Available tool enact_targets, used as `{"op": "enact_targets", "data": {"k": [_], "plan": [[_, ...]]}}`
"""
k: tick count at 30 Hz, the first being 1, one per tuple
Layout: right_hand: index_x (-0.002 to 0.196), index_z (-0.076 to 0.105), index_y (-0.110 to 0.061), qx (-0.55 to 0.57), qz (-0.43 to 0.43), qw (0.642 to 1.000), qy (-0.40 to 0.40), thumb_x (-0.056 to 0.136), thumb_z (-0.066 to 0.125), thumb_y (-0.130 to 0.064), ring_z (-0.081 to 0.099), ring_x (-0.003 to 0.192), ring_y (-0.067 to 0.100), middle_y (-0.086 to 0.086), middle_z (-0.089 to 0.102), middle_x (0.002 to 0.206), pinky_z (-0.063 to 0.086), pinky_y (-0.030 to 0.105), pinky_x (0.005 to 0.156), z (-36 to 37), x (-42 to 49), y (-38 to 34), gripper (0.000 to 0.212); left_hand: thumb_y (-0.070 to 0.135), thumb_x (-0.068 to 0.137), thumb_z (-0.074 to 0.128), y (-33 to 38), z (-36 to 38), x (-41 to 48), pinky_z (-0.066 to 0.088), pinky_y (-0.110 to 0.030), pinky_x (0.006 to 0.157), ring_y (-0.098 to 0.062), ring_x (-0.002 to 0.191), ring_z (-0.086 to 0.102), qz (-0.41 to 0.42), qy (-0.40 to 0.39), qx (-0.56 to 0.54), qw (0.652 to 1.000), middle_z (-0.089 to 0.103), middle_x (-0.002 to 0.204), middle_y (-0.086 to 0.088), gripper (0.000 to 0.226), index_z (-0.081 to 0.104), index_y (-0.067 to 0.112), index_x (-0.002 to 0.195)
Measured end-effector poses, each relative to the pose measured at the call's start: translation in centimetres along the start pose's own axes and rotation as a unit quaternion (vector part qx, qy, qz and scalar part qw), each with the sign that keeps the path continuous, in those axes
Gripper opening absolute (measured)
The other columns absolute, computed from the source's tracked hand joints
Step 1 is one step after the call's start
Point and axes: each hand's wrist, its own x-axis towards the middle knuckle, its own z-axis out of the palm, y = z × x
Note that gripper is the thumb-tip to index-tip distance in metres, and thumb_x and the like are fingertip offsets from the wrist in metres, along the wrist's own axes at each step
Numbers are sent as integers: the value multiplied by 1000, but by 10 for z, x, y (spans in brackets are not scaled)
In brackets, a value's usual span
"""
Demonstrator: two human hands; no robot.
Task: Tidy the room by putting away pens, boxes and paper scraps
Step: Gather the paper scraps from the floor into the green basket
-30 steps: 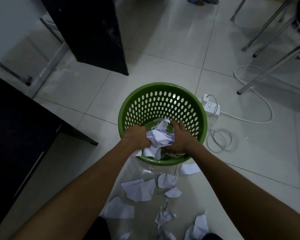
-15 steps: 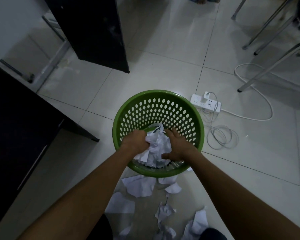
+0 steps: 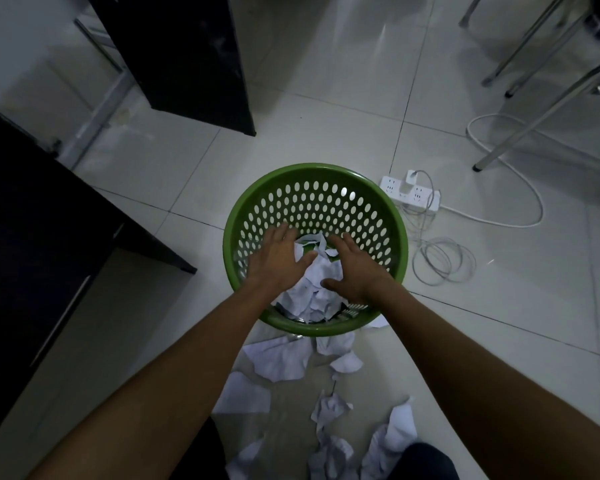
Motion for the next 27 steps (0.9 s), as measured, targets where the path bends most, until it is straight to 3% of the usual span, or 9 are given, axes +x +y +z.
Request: {"op": "enact_targets", "data": {"k": [2,6,12,18,22,27], "plan": [[152,7,-23,1,-2,1000,5,83,67,-43,27,141,33,10,0,161,29,43,114,-1,-2,-2,94,47,94,46,3,-2,-3,26,-41,115,-24,143,18,2,13,-16,1000,24,156,-6,65,30,12,146],[152,9,-20,-4,0,1000,4,86,64,-42,29,141,33,11,1,160,29,42,114,-3,-7,-6,89,48,94,46,7,-5,-8,32,-39,110,-24,138,29,14,13,-4,1000,34,150,-7,65,32,10,144],[152,13,-18,-12,-7,1000,25,89,60,-43,29,141,33,11,4,160,28,41,114,-2,-21,-11,83,49,92,48,4,-1,-23,43,-41,99,-28,119,51,26,7,13,1000,57,131,-10,53,50,11,130],[150,20,-14,-27,-30,995,86,89,58,-44,33,138,33,14,18,157,31,41,113,4,-49,-10,78,49,91,49,13,1,-51,46,-40,94,-29,109,57,39,43,28,998,64,121,-10,49,57,12,123],[147,28,-12,-49,-50,988,137,88,54,-51,31,139,33,15,26,154,27,44,114,13,-78,-11,76,45,92,50,21,7,-80,42,-41,100,-28,114,55,58,65,28,996,61,125,-9,47,56,12,126],[150,23,-13,-63,-60,980,180,89,54,-51,13,146,29,12,8,160,13,44,120,24,-126,-17,78,42,90,53,14,21,-127,34,-48,108,-30,128,44,88,95,37,991,49,138,-12,56,46,9,134]]}}
